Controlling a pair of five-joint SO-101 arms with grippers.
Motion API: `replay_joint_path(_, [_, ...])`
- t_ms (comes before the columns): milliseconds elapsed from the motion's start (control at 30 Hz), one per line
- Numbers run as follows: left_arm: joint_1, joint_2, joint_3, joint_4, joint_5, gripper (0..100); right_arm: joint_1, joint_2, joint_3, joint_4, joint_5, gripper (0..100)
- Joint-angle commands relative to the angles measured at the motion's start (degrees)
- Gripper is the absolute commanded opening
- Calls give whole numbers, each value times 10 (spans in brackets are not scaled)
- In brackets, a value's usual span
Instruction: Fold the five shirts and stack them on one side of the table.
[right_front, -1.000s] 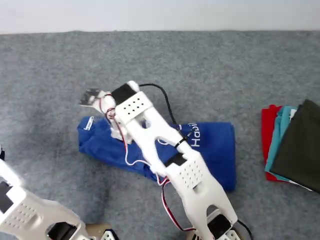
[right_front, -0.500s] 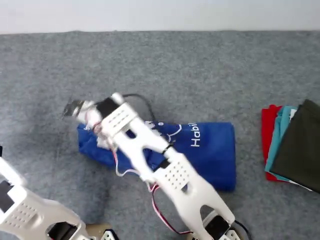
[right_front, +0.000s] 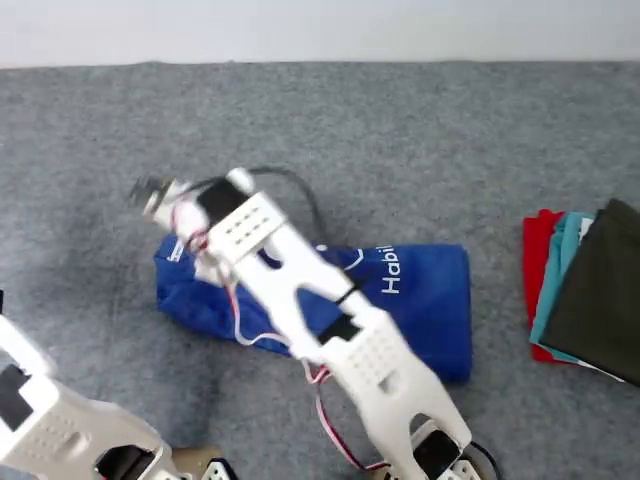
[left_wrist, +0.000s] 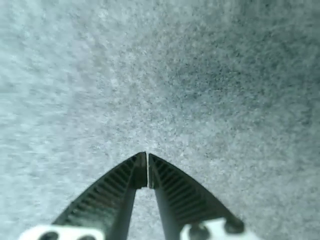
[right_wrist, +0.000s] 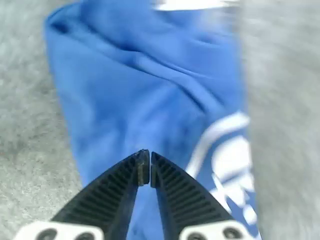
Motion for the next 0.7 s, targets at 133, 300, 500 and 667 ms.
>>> replay_joint_path(133, [13, -119, -23, 63, 0, 14, 81, -267, 204, 23, -59, 9])
replay_joint_path(300, [14, -143, -25, 97, 26, 14, 143, -404, 364, 22, -69, 12])
replay_joint_path(500, [26, -191, -25, 142, 36, 14, 218, -554, 535, -18, -73, 13])
replay_joint_path(667, [69, -233, -24, 179, 37, 14, 309, -672, 729, -125, -72, 97])
